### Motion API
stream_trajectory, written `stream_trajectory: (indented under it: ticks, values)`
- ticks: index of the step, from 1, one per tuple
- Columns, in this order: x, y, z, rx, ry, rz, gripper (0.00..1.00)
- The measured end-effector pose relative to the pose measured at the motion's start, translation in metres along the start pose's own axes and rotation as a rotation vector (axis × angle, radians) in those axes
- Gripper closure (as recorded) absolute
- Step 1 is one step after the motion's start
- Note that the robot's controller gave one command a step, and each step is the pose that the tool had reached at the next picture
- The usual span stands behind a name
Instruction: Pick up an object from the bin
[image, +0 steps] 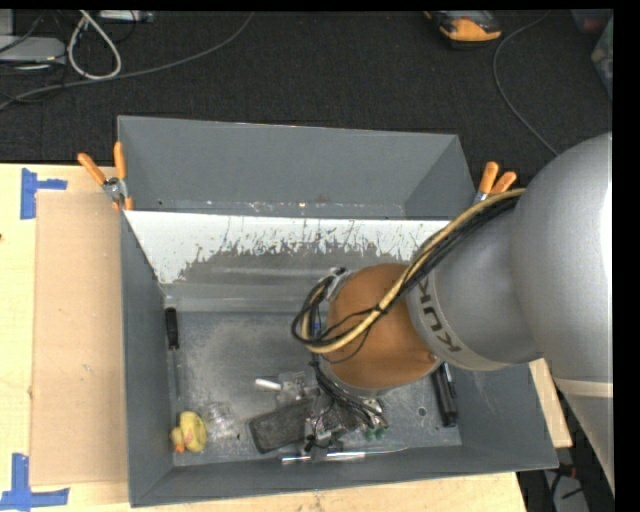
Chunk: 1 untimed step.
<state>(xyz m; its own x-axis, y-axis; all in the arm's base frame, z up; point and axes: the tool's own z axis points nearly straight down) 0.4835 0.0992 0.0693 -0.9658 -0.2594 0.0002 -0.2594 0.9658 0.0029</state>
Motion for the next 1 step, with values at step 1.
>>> stream_trajectory:
  ticks: [1]
  values:
    - [0.0000,-0.0001,-0.0001,0.000,0.000,0.001,1.00]
